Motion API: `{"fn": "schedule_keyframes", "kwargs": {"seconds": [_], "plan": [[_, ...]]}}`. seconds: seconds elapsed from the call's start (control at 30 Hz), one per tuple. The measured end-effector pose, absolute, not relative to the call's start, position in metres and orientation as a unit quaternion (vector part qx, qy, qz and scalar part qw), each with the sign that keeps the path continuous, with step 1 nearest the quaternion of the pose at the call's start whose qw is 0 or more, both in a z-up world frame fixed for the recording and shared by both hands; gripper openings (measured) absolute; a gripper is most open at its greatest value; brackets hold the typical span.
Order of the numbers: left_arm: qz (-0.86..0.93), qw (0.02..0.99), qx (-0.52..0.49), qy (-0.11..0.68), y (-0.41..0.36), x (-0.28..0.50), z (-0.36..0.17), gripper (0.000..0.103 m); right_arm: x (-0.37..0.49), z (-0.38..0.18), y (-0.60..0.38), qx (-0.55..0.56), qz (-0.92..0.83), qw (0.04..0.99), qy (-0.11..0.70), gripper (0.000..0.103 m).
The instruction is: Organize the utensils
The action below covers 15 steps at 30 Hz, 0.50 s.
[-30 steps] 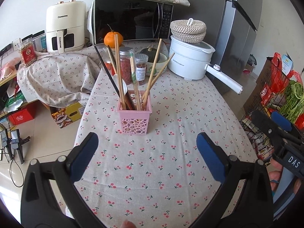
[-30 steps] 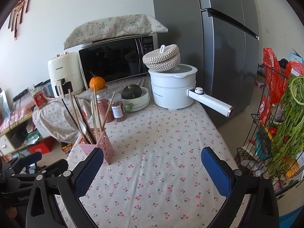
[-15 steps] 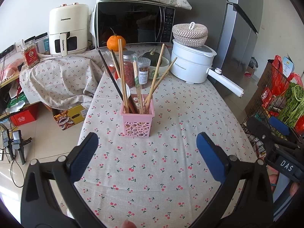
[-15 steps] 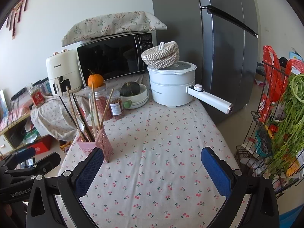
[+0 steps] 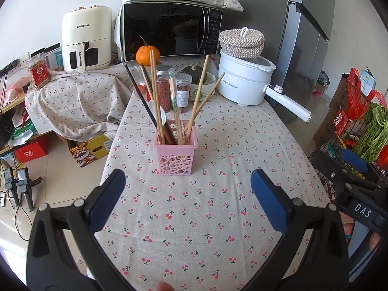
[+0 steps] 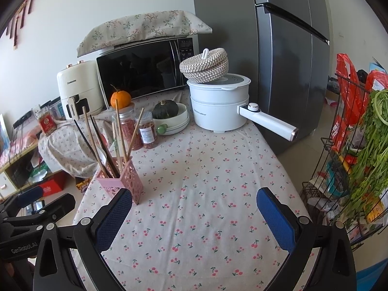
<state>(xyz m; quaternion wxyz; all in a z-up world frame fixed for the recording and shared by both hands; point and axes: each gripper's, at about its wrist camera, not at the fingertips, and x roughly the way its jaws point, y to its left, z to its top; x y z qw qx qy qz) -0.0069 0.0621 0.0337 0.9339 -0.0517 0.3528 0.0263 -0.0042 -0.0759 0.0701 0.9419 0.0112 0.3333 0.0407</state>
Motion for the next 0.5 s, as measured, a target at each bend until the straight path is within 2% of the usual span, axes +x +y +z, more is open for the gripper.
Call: {"fn": "schedule_keyframes", "kwargs": {"seconds": [0.5], "plan": [[0.023, 0.934, -0.05, 0.352, 0.0612, -0.0077, 0.0338, 0.102, -0.003, 0.0659, -0.0739, 0.014, 0.04, 0.938, 0.344, 0.103]]}}
